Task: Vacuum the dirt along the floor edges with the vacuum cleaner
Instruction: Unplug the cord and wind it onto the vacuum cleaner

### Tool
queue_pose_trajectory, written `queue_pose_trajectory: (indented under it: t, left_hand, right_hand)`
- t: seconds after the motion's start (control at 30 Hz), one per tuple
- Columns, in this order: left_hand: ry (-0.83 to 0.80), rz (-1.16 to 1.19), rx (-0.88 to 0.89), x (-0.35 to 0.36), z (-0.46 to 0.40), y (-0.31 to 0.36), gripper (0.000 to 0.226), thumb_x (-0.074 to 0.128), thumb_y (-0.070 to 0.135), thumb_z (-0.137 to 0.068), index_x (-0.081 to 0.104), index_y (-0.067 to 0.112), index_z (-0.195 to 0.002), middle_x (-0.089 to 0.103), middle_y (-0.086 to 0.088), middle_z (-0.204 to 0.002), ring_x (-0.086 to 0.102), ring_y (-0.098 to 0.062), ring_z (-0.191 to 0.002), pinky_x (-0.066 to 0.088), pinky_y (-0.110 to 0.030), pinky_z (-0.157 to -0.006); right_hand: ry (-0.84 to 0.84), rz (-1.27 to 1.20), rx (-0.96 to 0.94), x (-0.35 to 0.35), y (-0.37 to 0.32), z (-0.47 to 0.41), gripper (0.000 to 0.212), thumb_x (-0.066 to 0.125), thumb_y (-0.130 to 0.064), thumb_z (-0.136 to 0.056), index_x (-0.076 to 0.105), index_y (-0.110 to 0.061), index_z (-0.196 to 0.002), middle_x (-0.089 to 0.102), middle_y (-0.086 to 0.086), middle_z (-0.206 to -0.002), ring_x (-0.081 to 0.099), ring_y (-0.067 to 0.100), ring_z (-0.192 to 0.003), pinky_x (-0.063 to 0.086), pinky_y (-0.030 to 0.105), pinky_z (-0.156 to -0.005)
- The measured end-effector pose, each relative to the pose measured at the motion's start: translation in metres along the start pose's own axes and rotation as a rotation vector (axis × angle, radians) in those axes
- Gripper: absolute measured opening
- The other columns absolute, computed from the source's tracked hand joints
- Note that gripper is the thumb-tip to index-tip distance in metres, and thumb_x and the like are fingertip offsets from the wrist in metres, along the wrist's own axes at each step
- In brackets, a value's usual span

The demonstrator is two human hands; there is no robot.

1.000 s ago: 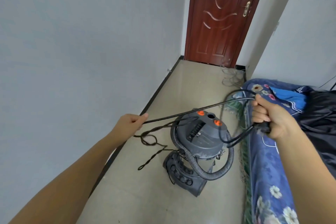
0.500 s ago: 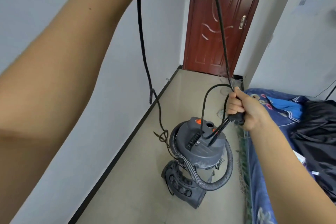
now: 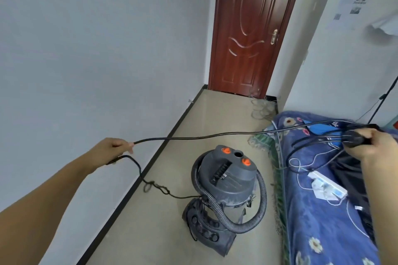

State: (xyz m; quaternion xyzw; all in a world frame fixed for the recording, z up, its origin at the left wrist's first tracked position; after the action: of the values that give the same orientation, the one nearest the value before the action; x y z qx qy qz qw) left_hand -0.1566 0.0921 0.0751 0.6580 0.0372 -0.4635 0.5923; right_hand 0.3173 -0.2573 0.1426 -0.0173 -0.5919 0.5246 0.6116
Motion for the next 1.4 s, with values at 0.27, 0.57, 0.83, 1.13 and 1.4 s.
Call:
queue_pose_trajectory:
  t: [0.27, 0.57, 0.83, 1.13, 1.4]
  left_hand:
    - [-0.314, -0.447, 0.596, 0.098, 0.026, 0.190, 0.032, 0.063, 0.031, -0.092, 0.062, 0.013, -0.066, 0.053, -0.004, -0.058, 0.041, -0.007, -0.053, 0.032, -0.024, -0.057]
    - [-0.296, 0.321, 0.296, 0.089, 0.009, 0.192, 0.030, 0.070, 0.039, -0.085, 0.053, 0.017, -0.073, 0.034, 0.010, -0.049, 0.027, -0.007, -0.042, 0.028, -0.018, -0.043]
    - [-0.258, 0.313, 0.078, 0.141, -0.001, 0.093, 0.040, 0.059, 0.032, -0.095, 0.041, 0.016, -0.063, 0.036, 0.000, -0.060, 0.035, -0.015, -0.061, 0.039, -0.029, -0.077]
    - [-0.261, 0.612, 0.083, 0.240, 0.003, 0.168, 0.023, 0.048, 0.013, -0.101, 0.068, 0.003, -0.095, 0.068, -0.019, -0.085, 0.063, -0.043, -0.090, 0.050, -0.045, -0.091]
    - [0.079, 0.055, 0.319, 0.240, -0.064, 0.155, 0.018, 0.064, 0.026, -0.088, 0.067, 0.010, -0.082, 0.055, -0.004, -0.085, 0.052, -0.017, -0.082, 0.043, -0.033, -0.072]
  right_hand:
    - [-0.374, 1.043, -0.128, 0.110, 0.138, 0.035, 0.028, 0.036, -0.029, -0.105, 0.053, -0.011, -0.092, 0.072, 0.016, -0.093, 0.069, 0.025, -0.075, 0.056, 0.031, -0.064]
    - [-0.744, 0.955, 0.107, 0.126, 0.141, 0.072, 0.030, 0.061, -0.041, -0.082, 0.057, -0.012, -0.075, 0.026, -0.008, -0.044, 0.020, 0.007, -0.034, 0.025, 0.016, -0.037]
    - [-0.354, 0.419, 0.126, 0.056, 0.058, 0.022, 0.025, 0.041, -0.032, -0.093, 0.041, -0.015, -0.074, 0.009, -0.009, -0.054, 0.007, 0.007, -0.042, 0.025, 0.012, -0.033]
    - [-0.283, 1.163, -0.080, 0.031, 0.173, -0.024, 0.031, 0.038, -0.029, -0.104, 0.056, -0.004, -0.096, 0.070, 0.012, -0.095, 0.067, 0.023, -0.085, 0.056, 0.032, -0.075]
    - [-0.408, 0.990, 0.231, 0.031, 0.229, -0.058, 0.057, 0.043, -0.051, -0.095, 0.057, -0.001, -0.120, 0.068, 0.017, -0.111, 0.065, 0.030, -0.104, 0.049, 0.046, -0.098]
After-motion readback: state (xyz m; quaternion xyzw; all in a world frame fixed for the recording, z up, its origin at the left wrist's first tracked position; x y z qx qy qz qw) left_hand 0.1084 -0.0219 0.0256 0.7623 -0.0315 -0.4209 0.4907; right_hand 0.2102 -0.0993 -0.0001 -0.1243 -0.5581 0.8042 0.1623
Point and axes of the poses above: each hand's wrist, its own z-axis away from the middle knuckle, its own x-axis out of the palm, y = z × x, the point moved 3 cm from there along -z, towards the middle knuckle
